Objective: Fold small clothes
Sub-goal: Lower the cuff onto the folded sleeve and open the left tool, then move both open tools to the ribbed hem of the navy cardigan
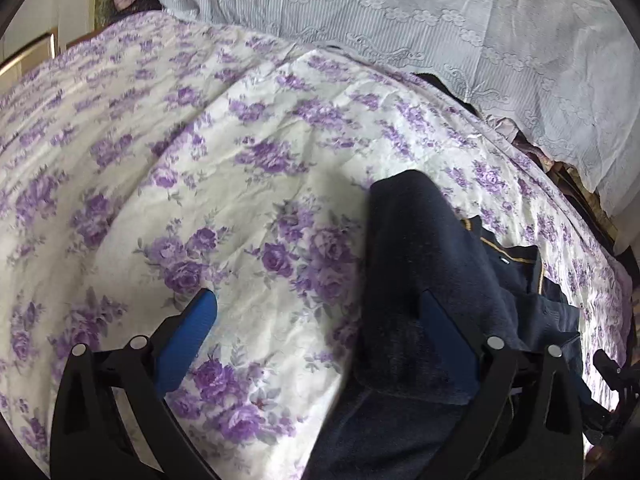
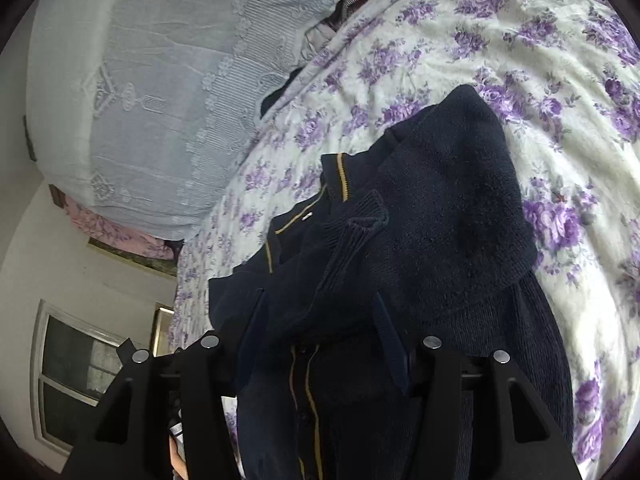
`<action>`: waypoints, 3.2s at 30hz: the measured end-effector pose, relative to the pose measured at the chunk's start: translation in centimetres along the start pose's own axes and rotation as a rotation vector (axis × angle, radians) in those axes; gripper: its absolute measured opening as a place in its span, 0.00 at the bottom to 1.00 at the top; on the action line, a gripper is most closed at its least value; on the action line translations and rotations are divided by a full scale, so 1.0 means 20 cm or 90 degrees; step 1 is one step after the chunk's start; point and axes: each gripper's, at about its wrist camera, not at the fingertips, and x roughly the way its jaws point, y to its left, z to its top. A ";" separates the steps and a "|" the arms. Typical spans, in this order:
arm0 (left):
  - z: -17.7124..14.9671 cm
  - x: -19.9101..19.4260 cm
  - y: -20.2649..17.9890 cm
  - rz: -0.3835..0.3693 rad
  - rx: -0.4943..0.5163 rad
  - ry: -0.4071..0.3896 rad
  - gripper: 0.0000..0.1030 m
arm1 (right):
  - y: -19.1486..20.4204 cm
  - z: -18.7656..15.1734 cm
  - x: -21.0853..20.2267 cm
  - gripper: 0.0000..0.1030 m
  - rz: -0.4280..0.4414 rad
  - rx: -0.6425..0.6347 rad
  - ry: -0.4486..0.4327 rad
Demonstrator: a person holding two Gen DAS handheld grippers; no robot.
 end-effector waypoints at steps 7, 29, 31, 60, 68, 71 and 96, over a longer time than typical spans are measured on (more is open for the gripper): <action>0.04 0.03 -0.03 0.057 0.025 -0.010 0.96 | -0.04 0.04 0.12 0.07 -0.043 -0.020 -0.059; 0.09 0.04 -0.44 -0.006 0.158 0.006 0.96 | 0.17 0.19 0.08 0.19 -0.162 -0.207 -0.119; 0.05 0.20 -0.49 0.020 0.191 0.036 0.96 | 0.09 0.20 0.21 0.18 -0.207 -0.204 -0.081; -0.14 0.10 -0.63 0.029 0.299 -0.011 0.96 | 0.38 -0.11 0.31 0.47 -0.290 -0.445 -0.030; -0.04 0.27 -0.58 0.045 0.255 0.026 0.96 | 0.24 0.06 0.39 0.49 -0.287 -0.379 -0.023; -0.05 0.19 -0.58 0.026 0.250 0.007 0.96 | 0.25 0.04 0.29 0.49 -0.247 -0.350 -0.053; -0.91 -0.49 -0.09 -0.062 0.256 0.051 0.96 | -0.08 -0.73 -0.50 0.59 -0.176 -0.306 -0.047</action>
